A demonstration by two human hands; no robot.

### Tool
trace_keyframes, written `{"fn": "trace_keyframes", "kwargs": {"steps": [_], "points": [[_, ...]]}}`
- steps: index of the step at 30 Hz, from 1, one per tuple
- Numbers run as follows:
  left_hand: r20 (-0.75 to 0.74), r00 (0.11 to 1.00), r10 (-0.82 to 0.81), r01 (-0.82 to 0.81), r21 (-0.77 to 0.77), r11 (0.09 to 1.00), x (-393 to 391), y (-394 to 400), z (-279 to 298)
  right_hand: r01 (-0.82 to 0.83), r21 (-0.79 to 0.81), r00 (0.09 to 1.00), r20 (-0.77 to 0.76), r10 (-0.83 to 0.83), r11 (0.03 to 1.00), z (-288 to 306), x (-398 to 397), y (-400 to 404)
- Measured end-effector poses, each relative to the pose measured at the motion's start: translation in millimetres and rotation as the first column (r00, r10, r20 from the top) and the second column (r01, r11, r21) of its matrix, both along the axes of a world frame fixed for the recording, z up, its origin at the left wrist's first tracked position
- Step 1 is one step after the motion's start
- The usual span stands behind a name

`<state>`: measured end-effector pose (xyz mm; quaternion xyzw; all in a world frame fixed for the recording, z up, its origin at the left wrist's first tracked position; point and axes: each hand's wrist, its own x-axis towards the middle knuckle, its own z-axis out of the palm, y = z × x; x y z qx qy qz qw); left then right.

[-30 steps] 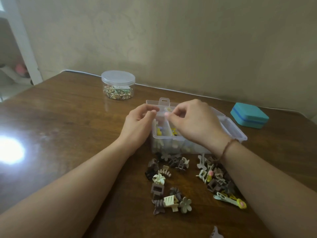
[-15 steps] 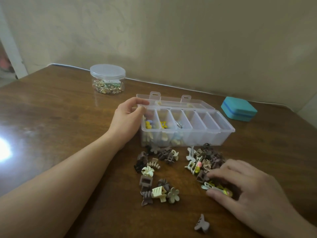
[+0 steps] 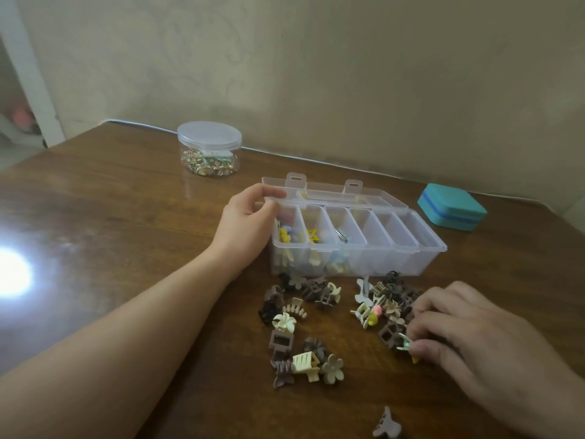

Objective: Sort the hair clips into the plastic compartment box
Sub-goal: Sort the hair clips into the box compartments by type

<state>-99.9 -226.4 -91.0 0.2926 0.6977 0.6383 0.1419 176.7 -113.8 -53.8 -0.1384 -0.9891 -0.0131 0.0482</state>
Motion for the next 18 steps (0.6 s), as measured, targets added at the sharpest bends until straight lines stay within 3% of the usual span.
{"fn": "trace_keyframes", "kwargs": {"steps": [4, 6, 9, 12, 16, 18], "points": [[0.008, 1.000, -0.018, 0.018, -0.001, 1.000, -0.7, 0.9, -1.1, -0.056, -0.287, 0.998, 0.014, 0.063, 0.956, 31.6, -9.6, -3.9], [0.003, 1.000, -0.014, 0.014, 0.000, 1.000, -1.5, 0.6, -1.6, -0.079, -0.462, 0.996, -0.079, 0.047, 0.883, 47.2, -31.4, -9.4], [-0.008, 1.000, -0.016, 0.016, 0.004, 1.000, -1.7, 0.0, -1.9, -0.120, -0.605, 0.956, -0.286, -0.074, 0.787, 57.5, -81.7, -12.3], [-0.006, 1.000, -0.030, 0.030, 0.007, 1.000, -3.0, -1.4, -2.1, -0.136, -0.609, 0.884, -0.431, -0.182, 0.781, 47.8, -139.7, -14.6], [-0.028, 0.998, -0.054, 0.053, -0.011, 0.999, -3.7, -4.0, -2.2, -0.027, -0.429, 0.911, -0.382, -0.154, 0.903, 17.9, -175.9, -13.3], [-0.027, 0.998, -0.051, 0.050, -0.006, 0.999, -3.4, -3.8, -2.5, -0.030, -0.414, 0.877, -0.447, -0.175, 0.910, 16.7, -172.7, -8.4]]}}
